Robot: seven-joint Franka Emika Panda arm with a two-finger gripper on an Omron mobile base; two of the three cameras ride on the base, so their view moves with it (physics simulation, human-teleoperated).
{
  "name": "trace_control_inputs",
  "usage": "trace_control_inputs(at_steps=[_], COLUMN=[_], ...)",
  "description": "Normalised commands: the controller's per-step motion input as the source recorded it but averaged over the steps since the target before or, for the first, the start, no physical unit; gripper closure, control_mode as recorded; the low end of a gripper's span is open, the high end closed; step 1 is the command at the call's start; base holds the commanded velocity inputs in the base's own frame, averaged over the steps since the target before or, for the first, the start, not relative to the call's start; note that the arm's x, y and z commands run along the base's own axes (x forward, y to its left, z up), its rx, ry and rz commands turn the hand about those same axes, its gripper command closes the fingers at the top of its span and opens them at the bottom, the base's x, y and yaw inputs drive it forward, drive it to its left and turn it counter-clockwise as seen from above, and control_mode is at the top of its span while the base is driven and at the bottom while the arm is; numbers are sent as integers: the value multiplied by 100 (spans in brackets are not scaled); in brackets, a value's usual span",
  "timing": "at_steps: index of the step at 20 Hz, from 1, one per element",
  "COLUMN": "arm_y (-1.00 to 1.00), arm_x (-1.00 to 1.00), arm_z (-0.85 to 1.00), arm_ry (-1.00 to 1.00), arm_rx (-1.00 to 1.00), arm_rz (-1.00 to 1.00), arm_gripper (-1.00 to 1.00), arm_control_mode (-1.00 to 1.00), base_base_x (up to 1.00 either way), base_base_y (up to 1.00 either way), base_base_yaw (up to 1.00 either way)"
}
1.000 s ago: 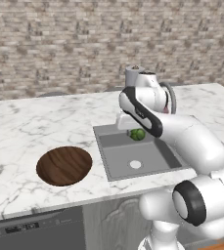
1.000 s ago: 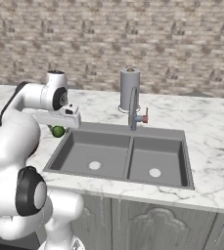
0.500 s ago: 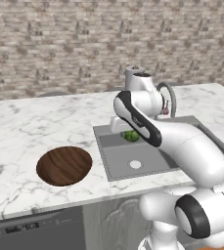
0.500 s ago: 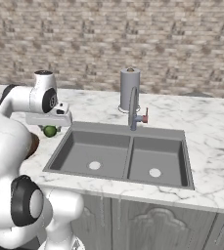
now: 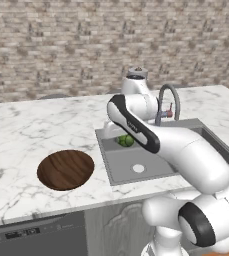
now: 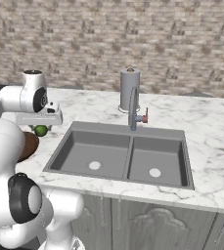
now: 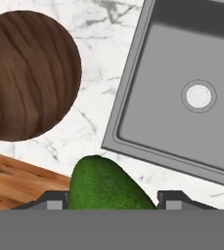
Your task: Pick the oranges from the cabinet and place them in one bowl. Pick the avocado from the sink and place it in the other bowl.
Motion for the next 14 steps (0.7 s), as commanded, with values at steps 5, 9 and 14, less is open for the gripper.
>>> trace_control_inputs(at_steps=[5,9,14], arm_y=[38,39,38], arm_x=[-2,0,0], arm_z=[0,0,0], arm_ry=[0,-1,-1], arm_rx=[0,0,0], arm_rz=[6,3,3], arm_gripper=[100,100,100], arm_control_mode=[-100,-100,-100], base_base_x=[0,0,0], base_base_y=[0,0,0], base_base_yaw=[0,0,0])
